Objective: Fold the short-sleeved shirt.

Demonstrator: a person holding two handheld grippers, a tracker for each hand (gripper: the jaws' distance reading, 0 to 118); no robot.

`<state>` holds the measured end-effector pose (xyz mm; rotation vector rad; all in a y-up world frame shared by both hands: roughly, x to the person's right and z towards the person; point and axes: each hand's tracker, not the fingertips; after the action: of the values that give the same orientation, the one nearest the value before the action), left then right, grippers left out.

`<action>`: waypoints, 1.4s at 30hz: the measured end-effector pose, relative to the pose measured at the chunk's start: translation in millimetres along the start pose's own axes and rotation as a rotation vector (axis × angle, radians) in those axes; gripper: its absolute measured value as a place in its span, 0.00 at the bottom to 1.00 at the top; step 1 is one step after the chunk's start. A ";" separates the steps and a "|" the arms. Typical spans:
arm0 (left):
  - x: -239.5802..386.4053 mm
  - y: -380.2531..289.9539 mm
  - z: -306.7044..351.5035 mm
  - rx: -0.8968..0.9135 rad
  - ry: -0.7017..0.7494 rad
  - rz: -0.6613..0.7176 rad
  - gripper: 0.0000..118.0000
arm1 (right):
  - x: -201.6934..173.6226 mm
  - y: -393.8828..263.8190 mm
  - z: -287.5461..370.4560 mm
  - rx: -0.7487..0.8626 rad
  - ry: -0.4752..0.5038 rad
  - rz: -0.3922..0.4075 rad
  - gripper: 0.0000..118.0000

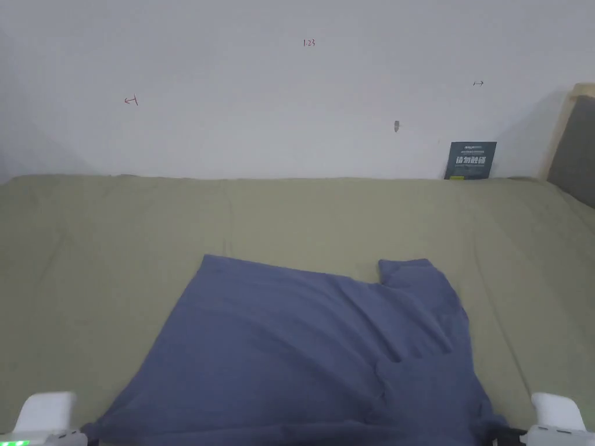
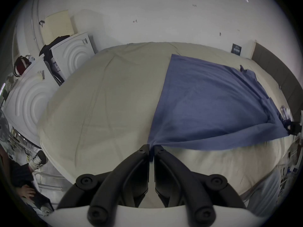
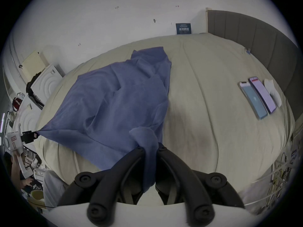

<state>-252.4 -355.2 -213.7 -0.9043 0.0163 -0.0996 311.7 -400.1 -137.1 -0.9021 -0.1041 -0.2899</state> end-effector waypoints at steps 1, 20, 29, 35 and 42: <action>-3.9 -5.9 2.6 -0.007 0.002 0.011 0.04 | -0.4 -5.1 0.8 -0.005 0.004 0.004 0.06; -13.8 -19.2 -52.5 -0.049 -0.135 0.049 0.21 | 10.8 -23.5 -24.1 -0.012 -0.114 -0.023 0.71; 5.9 -33.4 -25.3 -0.030 -0.160 0.042 0.98 | 4.3 -41.9 33.6 0.090 -0.133 0.031 0.89; 2.6 -41.8 -19.5 -0.005 -0.149 -0.002 0.01 | -3.5 -58.4 39.1 0.158 -0.184 0.108 0.00; -18.3 -34.2 -35.5 -0.055 -0.162 0.062 0.01 | 9.6 -63.6 29.0 0.117 -0.155 0.043 0.00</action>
<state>-275.3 -402.4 -209.3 -0.9637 -0.1037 0.0318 303.2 -416.4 -69.0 -0.8086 -0.2424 -0.1722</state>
